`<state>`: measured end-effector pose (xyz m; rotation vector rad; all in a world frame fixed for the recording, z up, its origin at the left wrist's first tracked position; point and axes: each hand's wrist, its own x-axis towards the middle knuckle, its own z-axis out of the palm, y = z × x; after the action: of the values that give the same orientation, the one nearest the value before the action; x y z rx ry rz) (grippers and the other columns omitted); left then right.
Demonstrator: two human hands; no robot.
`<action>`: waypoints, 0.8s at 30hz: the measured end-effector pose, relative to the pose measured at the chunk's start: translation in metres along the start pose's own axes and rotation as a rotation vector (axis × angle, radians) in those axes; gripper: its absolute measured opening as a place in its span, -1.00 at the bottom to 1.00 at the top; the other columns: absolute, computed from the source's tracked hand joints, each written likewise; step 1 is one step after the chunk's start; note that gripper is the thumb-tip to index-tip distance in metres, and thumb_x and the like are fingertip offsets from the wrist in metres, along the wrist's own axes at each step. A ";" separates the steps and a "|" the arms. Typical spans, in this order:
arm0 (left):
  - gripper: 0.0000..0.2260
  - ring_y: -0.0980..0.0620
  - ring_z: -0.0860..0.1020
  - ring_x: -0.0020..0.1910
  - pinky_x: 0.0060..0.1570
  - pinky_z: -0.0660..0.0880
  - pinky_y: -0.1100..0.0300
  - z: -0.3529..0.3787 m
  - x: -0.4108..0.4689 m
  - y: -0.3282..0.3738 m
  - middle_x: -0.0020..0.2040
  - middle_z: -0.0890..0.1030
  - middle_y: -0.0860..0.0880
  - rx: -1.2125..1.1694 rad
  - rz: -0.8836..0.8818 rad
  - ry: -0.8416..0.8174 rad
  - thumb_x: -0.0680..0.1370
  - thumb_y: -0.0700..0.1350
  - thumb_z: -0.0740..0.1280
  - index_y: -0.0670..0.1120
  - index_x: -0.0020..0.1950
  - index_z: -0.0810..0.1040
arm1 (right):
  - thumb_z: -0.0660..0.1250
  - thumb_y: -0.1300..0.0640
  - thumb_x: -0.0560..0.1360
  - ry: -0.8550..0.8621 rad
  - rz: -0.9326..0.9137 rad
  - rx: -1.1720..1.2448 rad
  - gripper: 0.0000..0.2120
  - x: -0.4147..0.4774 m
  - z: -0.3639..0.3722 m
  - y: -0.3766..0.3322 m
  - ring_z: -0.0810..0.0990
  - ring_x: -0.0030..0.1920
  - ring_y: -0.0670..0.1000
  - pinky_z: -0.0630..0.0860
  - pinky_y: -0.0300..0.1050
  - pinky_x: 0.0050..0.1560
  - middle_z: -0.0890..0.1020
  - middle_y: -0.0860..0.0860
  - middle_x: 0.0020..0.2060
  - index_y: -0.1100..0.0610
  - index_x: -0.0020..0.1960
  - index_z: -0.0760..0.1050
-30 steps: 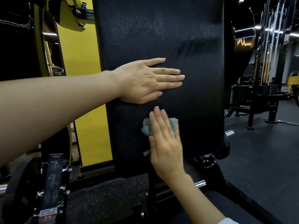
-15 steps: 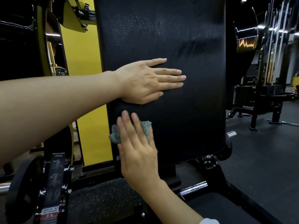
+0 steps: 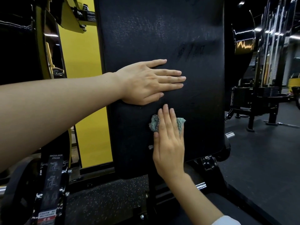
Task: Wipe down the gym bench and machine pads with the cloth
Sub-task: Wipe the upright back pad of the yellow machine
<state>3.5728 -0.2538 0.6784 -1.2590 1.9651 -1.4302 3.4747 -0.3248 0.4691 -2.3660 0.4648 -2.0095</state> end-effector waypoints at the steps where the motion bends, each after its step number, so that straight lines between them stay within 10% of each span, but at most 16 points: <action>1: -0.47 0.12 -0.06 0.59 0.56 -0.19 0.00 0.000 0.000 0.000 0.62 0.00 0.08 -0.001 -0.003 -0.002 0.64 0.07 -0.18 0.03 0.62 0.01 | 0.00 0.11 0.67 0.008 0.020 0.001 -0.52 -0.002 0.003 -0.007 0.05 0.59 0.01 0.09 0.16 0.53 0.17 0.04 0.58 0.17 0.57 0.15; 13: -0.47 0.15 -0.09 0.59 0.55 -0.23 0.01 0.000 0.001 0.000 0.62 -0.02 0.11 -0.025 -0.015 -0.015 0.63 0.07 -0.19 0.04 0.62 0.00 | 0.29 0.12 0.55 -0.274 -0.499 -0.091 -0.33 -0.033 0.012 -0.058 -0.01 0.60 -0.01 -0.04 0.09 0.57 0.11 -0.02 0.59 0.08 0.58 0.08; 24: -0.45 0.12 -0.09 0.59 0.56 -0.20 -0.02 -0.002 0.002 0.001 0.62 -0.02 0.10 -0.024 -0.019 -0.034 0.61 0.09 -0.23 0.05 0.62 -0.01 | 0.01 0.11 0.68 -0.027 -0.057 0.013 -0.53 -0.020 -0.002 0.018 0.10 0.58 0.01 0.16 0.18 0.51 0.19 0.04 0.56 0.16 0.57 0.12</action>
<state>3.5704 -0.2545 0.6788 -1.3070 1.9586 -1.3886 3.4656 -0.3373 0.4469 -2.4219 0.3869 -1.9943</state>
